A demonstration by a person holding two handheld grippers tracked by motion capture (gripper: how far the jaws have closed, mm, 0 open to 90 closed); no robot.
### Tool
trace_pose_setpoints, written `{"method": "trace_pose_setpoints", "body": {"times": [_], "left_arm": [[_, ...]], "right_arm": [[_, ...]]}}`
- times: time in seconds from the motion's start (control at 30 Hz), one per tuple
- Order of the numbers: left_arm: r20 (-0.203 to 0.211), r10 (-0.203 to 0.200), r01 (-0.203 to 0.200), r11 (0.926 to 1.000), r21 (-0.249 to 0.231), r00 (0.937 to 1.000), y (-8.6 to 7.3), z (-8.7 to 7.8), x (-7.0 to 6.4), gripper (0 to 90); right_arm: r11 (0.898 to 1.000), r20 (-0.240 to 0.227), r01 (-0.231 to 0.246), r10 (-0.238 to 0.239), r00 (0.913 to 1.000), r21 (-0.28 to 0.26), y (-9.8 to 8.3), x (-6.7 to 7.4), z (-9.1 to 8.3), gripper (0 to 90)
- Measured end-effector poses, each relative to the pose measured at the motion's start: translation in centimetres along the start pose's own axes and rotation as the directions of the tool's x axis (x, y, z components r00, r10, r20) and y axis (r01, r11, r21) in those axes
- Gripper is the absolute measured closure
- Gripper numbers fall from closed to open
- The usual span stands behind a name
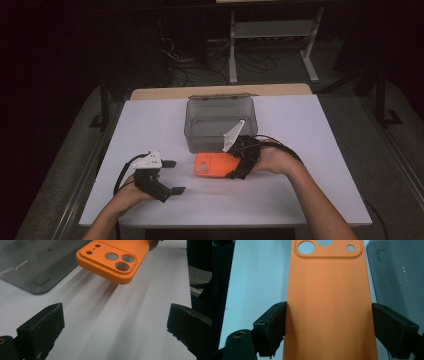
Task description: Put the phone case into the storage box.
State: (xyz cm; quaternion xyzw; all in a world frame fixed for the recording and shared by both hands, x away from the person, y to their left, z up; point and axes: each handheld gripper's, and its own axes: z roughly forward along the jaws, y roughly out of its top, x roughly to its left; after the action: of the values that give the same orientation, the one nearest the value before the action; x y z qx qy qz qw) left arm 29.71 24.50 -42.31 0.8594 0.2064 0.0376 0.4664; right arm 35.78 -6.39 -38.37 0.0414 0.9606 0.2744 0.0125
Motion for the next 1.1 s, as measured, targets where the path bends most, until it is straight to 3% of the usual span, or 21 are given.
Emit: {"method": "trace_pose_setpoints", "body": {"times": [0.33, 0.83, 1.1], "left_arm": [[0.012, 0.019, -0.02, 0.9996, 0.021, 0.9997, 0.4, 0.1, 0.3, 0.7], [0.047, 0.095, -0.097, 0.9942, 0.047, 0.9944, 3.0, -0.6, 1.3, 0.6], [0.064, 0.129, -0.134, 0.9884, 0.071, 0.9895, 4.3, -0.2, 1.5, 0.6]], "right_arm": [[1.0, -0.008, 0.007, -0.007, 0.9999, 0.015, 0.0, 0.0, 0.4, 15.7], [1.0, 0.004, 0.014, -0.014, 0.9999, 0.008, 0.1, 0.2, 0.0, 15.7], [1.0, 0.006, 0.018, -0.018, 0.9998, 0.003, 0.1, 0.3, -0.2, 15.7]]}}
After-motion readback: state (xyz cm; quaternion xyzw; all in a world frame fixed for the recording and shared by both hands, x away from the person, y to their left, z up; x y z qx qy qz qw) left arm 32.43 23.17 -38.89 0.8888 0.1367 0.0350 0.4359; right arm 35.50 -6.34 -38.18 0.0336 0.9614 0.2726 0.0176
